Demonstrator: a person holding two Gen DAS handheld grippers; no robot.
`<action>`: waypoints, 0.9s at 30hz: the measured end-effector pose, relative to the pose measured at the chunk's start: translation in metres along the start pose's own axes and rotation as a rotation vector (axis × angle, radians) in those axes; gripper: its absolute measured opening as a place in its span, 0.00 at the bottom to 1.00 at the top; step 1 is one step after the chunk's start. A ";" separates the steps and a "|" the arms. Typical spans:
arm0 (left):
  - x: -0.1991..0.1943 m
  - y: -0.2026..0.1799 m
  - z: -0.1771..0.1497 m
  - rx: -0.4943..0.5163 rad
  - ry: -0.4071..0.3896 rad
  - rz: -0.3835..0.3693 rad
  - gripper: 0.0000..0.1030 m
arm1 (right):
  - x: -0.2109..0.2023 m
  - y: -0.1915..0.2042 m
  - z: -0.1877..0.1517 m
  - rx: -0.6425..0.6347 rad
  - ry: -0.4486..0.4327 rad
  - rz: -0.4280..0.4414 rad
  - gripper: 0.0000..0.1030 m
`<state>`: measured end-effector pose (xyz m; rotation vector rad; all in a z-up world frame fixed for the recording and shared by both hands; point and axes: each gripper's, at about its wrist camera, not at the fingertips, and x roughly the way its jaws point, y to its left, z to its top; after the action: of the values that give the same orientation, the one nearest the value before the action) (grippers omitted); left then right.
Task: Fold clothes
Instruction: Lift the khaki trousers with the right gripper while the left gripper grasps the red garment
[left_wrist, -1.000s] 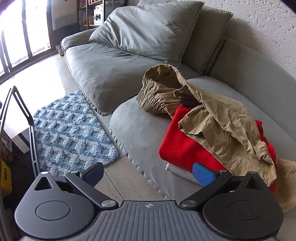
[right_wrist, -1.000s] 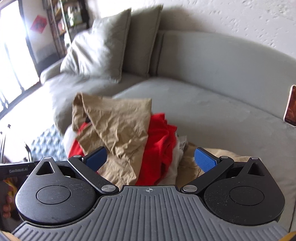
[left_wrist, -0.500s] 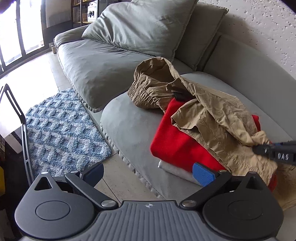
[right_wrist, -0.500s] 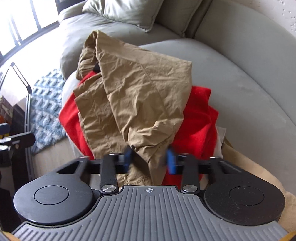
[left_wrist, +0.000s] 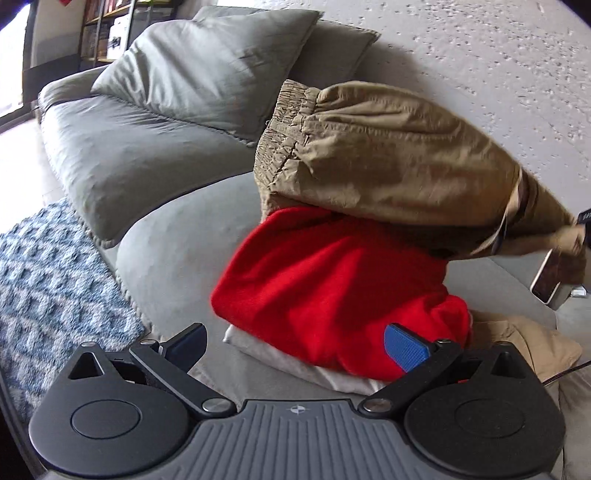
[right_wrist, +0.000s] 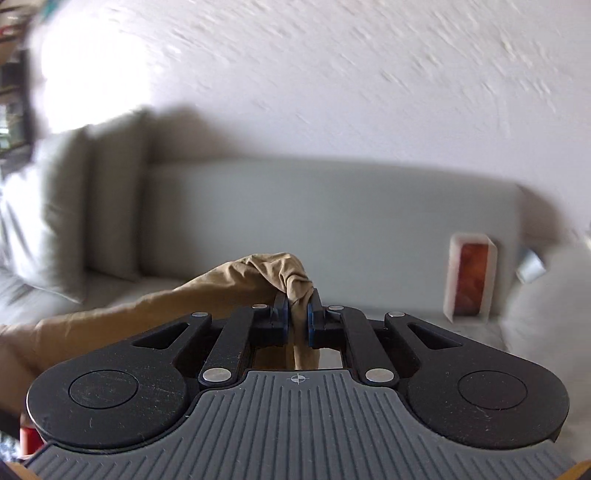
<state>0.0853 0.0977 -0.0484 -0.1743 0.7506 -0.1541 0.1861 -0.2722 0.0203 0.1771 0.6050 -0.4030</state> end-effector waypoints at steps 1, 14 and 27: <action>0.003 -0.008 0.001 0.035 -0.008 -0.019 0.99 | 0.009 -0.009 -0.011 0.011 0.056 -0.004 0.09; 0.068 -0.168 -0.031 0.693 0.001 -0.128 0.99 | 0.015 -0.001 -0.031 0.027 0.166 0.164 0.10; 0.119 -0.206 -0.040 0.862 0.066 0.009 0.34 | 0.038 -0.021 -0.032 0.083 0.219 0.229 0.13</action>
<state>0.1278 -0.1311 -0.1129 0.6557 0.6936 -0.4609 0.1891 -0.2948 -0.0291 0.3696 0.7743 -0.1873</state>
